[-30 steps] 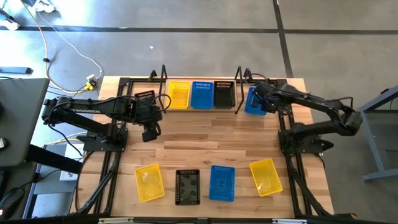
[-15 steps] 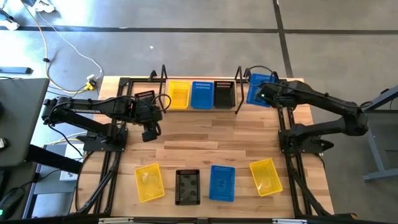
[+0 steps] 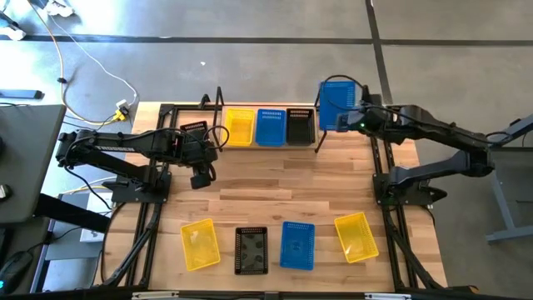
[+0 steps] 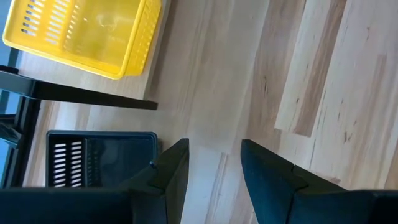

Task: Stack baskets on shelf by color
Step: Stack the top blue basket on top of the blue basket on the shelf

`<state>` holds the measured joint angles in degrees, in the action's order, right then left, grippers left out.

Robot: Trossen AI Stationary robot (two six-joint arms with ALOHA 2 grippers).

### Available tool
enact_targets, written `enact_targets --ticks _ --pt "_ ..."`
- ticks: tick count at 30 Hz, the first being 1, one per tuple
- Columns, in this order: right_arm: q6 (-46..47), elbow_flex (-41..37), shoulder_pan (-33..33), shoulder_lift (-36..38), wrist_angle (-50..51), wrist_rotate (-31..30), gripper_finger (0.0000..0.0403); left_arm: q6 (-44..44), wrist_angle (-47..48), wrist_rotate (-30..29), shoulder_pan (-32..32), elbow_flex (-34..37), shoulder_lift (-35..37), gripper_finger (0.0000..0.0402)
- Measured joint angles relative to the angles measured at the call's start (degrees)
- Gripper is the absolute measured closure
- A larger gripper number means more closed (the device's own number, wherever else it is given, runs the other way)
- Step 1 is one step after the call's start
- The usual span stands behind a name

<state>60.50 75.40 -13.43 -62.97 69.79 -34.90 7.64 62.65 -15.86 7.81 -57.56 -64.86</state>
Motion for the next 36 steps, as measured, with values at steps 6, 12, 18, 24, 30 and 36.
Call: enact_targets --ticks 6,12,18,24,30,36 --pt "-12.43 -0.25 5.05 -1.53 -8.11 -0.15 0.0403 -0.32 0.0 -1.22 0.0 0.0 0.0 0.0267" --pt "-20.75 -0.27 10.1 -4.31 -12.71 -0.58 0.0403 -0.32 0.0 -1.53 0.0 0.0 0.0 0.0267" --pt "-24.42 -0.27 14.44 -7.19 -14.91 -0.59 0.0403 -0.07 -0.15 -1.92 0.0 0.0 0.0 0.0267" --pt "-24.97 -0.31 18.38 -9.7 -17.75 0.25 0.0403 1.26 -0.42 -2.81 0.0 0.0 0.0 0.0267" --pt "-25.98 -0.31 21.5 -11.48 -23.57 3.56 0.0403 2.75 -2.12 -2.86 -0.47 0.0 0.0 0.0267" --pt "-24.14 -0.31 23.32 -13.12 -30.24 4.0 0.0403 2.93 -5.63 -3.09 -3.16 0.0 0.0 0.0267"
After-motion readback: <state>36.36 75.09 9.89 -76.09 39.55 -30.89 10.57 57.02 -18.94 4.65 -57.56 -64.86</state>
